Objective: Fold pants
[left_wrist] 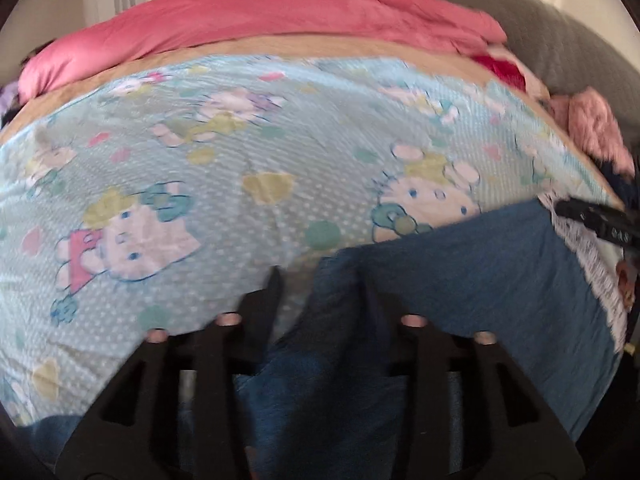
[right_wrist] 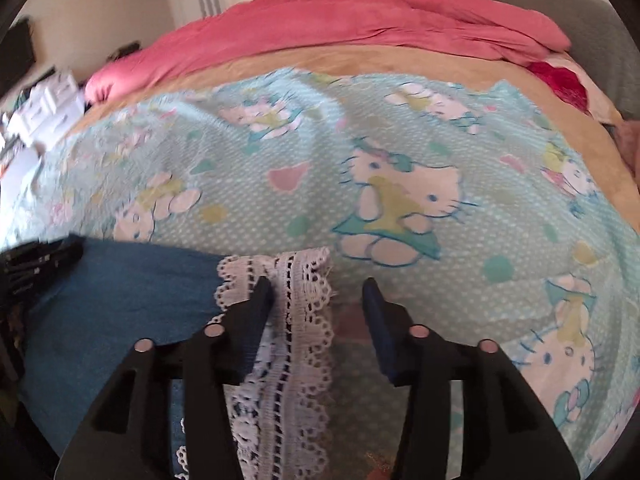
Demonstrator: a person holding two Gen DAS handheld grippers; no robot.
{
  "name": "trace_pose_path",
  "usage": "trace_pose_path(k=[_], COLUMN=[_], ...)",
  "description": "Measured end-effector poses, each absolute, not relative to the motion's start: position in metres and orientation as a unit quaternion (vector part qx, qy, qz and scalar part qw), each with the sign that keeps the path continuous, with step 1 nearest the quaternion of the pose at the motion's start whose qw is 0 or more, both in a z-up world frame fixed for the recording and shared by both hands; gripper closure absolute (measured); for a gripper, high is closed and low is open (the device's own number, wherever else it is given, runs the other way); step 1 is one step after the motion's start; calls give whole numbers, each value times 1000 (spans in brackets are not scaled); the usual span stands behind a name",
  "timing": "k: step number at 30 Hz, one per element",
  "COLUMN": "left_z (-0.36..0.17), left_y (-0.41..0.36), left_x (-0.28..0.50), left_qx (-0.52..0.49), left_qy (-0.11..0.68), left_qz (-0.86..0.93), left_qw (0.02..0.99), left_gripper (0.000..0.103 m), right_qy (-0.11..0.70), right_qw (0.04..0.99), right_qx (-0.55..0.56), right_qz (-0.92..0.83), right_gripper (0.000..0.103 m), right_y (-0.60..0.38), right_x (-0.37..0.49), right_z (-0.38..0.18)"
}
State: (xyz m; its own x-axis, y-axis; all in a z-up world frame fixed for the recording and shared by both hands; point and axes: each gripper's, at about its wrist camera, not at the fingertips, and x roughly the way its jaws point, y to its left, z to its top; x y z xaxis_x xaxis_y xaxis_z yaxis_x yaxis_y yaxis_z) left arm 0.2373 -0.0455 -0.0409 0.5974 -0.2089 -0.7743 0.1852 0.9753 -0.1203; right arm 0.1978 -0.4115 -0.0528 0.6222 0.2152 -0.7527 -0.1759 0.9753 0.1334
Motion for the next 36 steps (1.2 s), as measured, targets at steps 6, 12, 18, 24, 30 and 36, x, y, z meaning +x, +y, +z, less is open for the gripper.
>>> trace_pose_path(k=[6,12,18,24,30,36], left_z=[-2,-2,-26,-36,-41,-28], left_y=[-18,3,12,39,38,36], left_x=[177,120,106,107,106,101], left_qx=[-43,-50,-30,-44,-36,-44], left_qy=[382,393,433,445,444,434], left_qz=[-101,-83,-42,-25,-28,-33], left_qw=[918,915,900,894,895,899], left_gripper=[37,13,10,10,10,10], right_qy=[322,360,390,482,491,478], right_qw=[941,921,892,862,859,867], right_qx=[49,-67,-112,-89,-68,-59], right_qz=[93,134,198,125,127,131], right_gripper=[36,36,22,21,28,27], right_y=[-438,-378,-317,-339,-351,-353], right_x=[121,73,67,85,79,73], right_z=[-3,-11,-28,-55,-57,-51])
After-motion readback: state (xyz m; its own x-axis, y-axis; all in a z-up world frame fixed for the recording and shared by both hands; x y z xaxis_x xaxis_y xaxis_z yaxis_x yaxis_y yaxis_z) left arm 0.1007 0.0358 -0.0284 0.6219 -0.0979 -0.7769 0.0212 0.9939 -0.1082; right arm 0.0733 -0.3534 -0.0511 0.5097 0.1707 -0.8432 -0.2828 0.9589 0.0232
